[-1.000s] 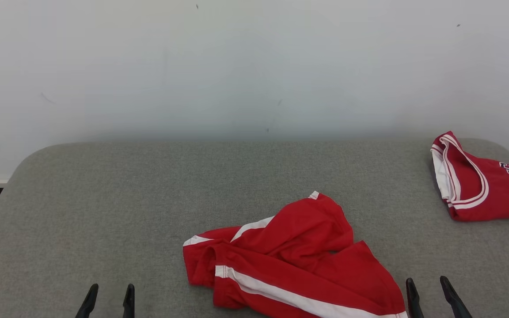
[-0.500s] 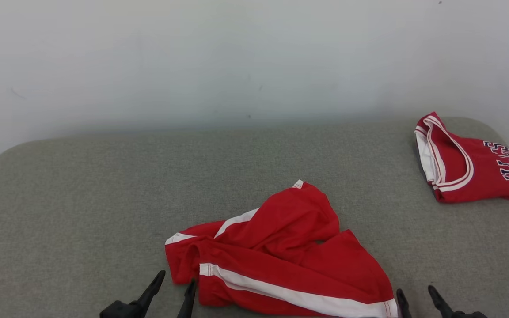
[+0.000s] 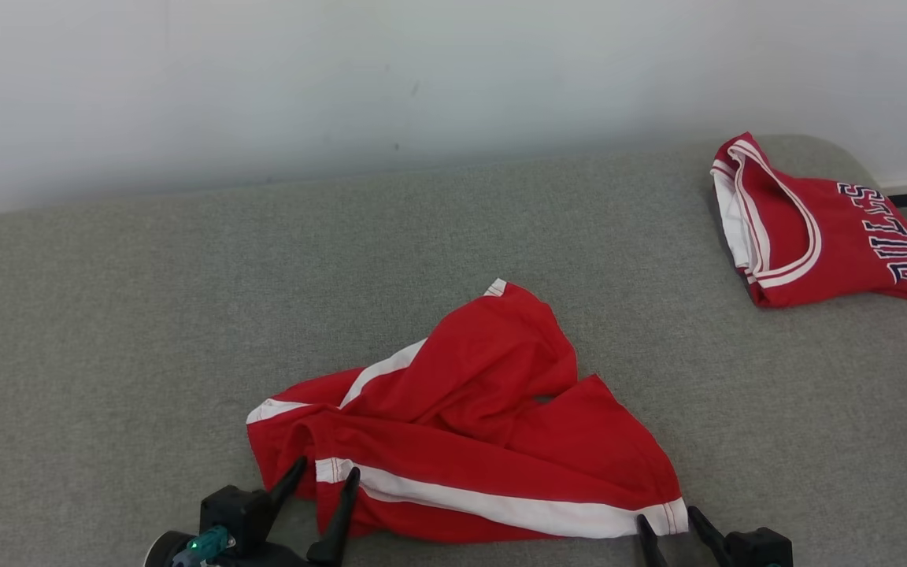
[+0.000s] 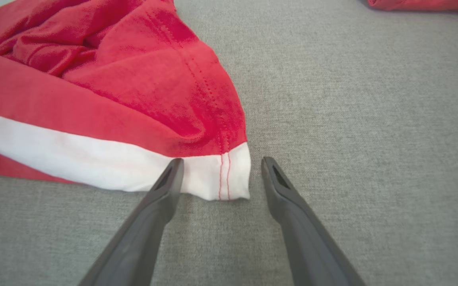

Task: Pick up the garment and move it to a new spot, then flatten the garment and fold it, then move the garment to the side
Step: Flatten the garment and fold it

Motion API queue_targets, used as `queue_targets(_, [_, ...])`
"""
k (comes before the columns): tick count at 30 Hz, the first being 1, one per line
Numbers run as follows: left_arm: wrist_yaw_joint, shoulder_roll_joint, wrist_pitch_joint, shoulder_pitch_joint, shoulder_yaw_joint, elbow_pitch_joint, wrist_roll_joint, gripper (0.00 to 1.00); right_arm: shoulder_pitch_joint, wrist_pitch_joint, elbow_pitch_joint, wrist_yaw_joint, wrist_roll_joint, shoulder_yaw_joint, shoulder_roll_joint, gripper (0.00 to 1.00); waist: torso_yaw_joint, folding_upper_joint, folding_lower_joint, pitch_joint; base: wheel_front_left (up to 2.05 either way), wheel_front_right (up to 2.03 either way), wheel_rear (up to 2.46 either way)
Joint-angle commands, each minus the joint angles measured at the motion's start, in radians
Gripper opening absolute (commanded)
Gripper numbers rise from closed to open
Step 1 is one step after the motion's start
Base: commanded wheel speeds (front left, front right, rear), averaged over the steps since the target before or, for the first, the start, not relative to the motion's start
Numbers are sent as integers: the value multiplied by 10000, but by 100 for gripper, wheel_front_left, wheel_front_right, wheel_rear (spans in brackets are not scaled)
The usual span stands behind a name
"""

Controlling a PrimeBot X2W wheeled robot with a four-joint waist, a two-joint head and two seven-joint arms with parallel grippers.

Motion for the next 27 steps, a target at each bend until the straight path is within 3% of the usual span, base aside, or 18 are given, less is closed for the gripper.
queue_targets(1, [18,59,-5,-264,-142,215,-84,100,-202,-20,196,-30,36,56,83,100,-199,-1,-2,362,0,0,0])
queue_targets(5, [17,37,-5,-529,-353,376,-301,100,-358,-15,488,-30,37,116,208,100,-240,-1,-2,474,0,0,0])
queue_targets(7, [17,22,-5,-600,-499,375,-398,49,-368,-6,685,-30,138,85,258,100,-229,-1,-2,514,0,0,0])
queue_targets(8, [17,16,-5,-625,-531,332,-421,22,-383,0,617,-30,212,140,291,39,-214,-1,-2,522,0,0,0])
queue_targets(9, [17,0,-5,-608,-579,144,-479,0,-299,-13,317,-30,390,166,342,0,-170,-1,-2,523,0,0,0])
queue_targets(13, [17,-24,-5,-324,-564,-198,-638,0,-123,-15,154,-30,590,296,361,0,-69,-1,-2,376,0,0,0])
queue_targets(19, [17,173,-5,-113,-529,-1072,-743,0,23,-18,-1116,-30,1023,467,211,0,75,-1,-2,-97,0,0,0])
queue_targets(27, [17,909,-5,-2360,-1124,-1769,-1478,0,-2137,147,-2420,-30,2264,1229,-438,0,96,-1,-2,-86,0,0,0])
